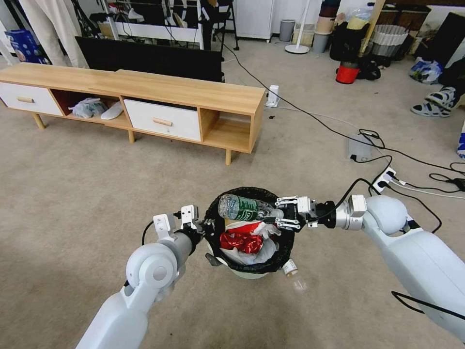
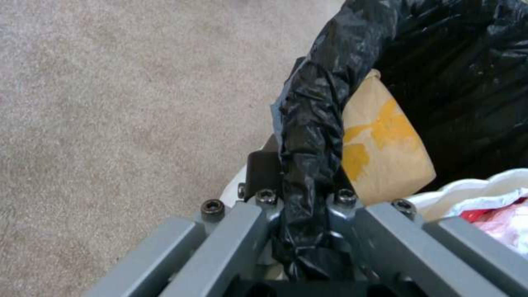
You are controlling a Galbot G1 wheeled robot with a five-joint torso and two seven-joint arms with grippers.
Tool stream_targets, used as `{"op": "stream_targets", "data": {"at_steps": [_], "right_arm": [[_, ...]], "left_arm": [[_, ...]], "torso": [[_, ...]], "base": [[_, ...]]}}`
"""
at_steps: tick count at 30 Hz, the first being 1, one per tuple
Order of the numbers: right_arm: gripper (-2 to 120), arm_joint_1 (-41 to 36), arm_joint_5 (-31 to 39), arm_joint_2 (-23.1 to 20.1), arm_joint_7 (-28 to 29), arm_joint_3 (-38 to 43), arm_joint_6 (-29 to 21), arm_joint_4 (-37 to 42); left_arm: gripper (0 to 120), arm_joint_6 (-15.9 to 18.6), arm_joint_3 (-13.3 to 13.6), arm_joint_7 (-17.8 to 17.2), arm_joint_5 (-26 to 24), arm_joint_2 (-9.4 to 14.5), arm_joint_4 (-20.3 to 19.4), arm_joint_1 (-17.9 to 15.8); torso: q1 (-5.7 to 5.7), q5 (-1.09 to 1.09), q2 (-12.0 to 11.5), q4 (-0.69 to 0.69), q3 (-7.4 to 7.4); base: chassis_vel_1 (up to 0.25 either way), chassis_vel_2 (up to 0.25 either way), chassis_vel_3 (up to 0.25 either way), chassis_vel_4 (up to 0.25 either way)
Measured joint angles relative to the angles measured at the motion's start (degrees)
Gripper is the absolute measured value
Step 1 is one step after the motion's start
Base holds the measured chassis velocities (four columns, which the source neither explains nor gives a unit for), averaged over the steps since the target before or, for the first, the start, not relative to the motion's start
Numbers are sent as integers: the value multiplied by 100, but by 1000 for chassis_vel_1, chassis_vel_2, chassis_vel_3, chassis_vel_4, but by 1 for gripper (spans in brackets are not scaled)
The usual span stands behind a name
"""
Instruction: Pick up the trash bin and place the garbage on the floor into it.
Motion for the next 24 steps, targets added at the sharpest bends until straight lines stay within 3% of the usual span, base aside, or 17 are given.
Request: {"op": "stream_targets", "data": {"at_steps": [8, 14, 18, 24], "right_arm": [[28, -41, -9, 10, 67, -38, 40, -30], [53, -20, -10, 38, 147, -86, 72, -47], [62, -7, -7, 52, 163, -98, 78, -61], [89, 43, 6, 105, 216, -132, 94, -106]], "left_arm": [[2, 0, -13, 13, 19, -20, -46, 46], [2, -1, -46, 18, 31, -12, -74, 56], [2, -1, -49, 19, 31, -11, -77, 56], [2, -2, -71, 32, 16, 4, -79, 68]], "torso": [[0, 0, 0, 0, 0], [0, 0, 0, 0, 0], [0, 0, 0, 0, 0], [0, 0, 0, 0, 0]], "base": [[0, 0, 0, 0], [0, 0, 0, 0], [0, 0, 0, 0], [0, 0, 0, 0]]}}
